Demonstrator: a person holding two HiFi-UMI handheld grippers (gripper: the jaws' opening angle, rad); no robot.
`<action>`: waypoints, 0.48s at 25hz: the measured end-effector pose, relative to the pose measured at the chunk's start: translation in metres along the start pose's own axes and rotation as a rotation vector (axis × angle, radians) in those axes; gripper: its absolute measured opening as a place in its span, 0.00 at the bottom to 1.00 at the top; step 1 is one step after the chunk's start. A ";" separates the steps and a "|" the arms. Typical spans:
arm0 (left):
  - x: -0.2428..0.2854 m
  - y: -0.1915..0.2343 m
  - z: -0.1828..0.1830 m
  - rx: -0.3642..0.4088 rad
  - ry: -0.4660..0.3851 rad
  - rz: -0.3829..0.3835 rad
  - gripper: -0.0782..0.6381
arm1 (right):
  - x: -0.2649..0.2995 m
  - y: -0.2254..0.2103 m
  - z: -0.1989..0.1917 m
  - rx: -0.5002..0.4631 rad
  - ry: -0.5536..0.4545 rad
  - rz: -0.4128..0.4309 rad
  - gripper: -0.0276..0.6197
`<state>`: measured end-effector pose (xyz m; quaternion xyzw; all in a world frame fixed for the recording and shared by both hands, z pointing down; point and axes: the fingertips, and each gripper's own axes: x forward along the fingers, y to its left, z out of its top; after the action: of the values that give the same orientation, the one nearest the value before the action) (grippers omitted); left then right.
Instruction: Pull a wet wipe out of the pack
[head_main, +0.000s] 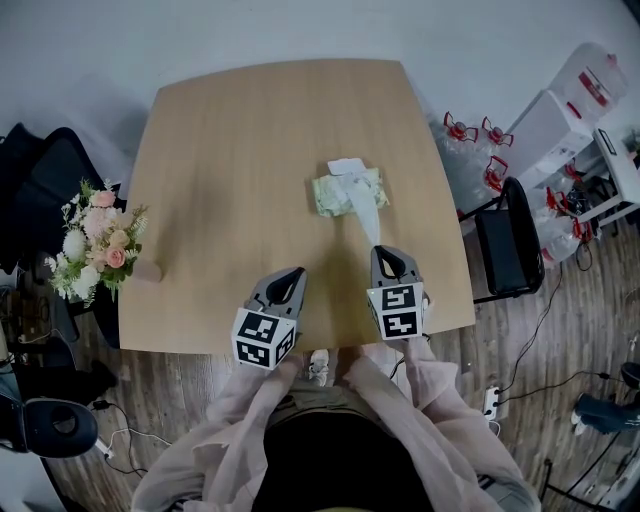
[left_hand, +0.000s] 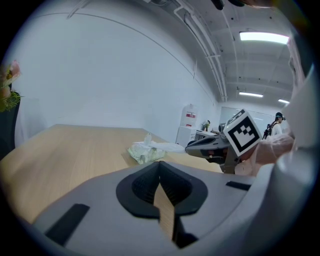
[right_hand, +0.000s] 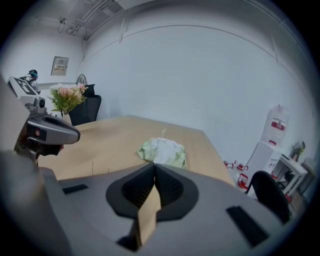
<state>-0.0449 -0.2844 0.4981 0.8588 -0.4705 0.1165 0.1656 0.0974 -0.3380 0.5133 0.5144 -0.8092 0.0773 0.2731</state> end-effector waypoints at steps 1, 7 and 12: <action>-0.002 0.000 0.000 0.001 -0.002 0.000 0.12 | -0.003 0.000 -0.001 -0.004 0.001 -0.003 0.06; -0.011 -0.002 0.000 0.004 -0.015 -0.005 0.12 | -0.021 0.002 -0.008 0.001 0.016 -0.001 0.06; -0.017 -0.005 -0.001 0.004 -0.021 -0.013 0.12 | -0.042 0.001 -0.009 0.033 -0.002 -0.025 0.06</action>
<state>-0.0497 -0.2678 0.4922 0.8634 -0.4665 0.1074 0.1596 0.1130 -0.3009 0.4990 0.5289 -0.8017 0.0866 0.2647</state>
